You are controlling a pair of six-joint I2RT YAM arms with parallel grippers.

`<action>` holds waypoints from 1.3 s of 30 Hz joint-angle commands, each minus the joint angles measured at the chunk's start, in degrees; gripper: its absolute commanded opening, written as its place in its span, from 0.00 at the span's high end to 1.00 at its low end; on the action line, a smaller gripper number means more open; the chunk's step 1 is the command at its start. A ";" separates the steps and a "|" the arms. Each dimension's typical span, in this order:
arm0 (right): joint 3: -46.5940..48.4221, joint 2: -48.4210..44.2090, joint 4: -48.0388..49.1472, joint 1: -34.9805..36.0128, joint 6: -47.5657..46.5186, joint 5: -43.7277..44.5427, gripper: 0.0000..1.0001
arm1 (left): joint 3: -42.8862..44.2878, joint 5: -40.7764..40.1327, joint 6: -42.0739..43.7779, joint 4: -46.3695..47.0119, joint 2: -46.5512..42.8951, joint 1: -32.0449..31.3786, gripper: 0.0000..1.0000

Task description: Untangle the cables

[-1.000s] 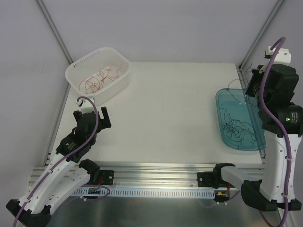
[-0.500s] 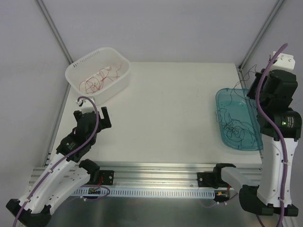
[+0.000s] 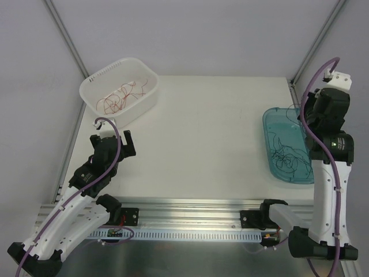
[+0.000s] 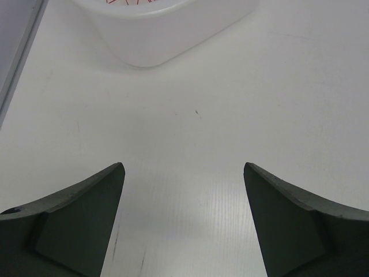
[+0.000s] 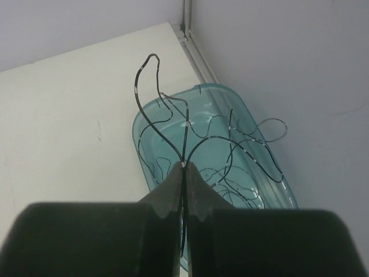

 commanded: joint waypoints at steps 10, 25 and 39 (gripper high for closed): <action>-24.59 6.59 9.98 -17.15 16.79 -11.58 0.99 | -0.25 0.58 -0.19 0.35 -0.43 0.60 0.15; -23.31 7.06 0.50 -29.38 25.60 -17.22 0.09 | -0.24 1.46 -0.19 0.35 -1.30 0.60 0.14; -9.16 -12.19 -13.82 -24.64 17.52 -23.81 0.01 | 3.88 4.62 -0.28 -3.24 -9.11 0.60 0.01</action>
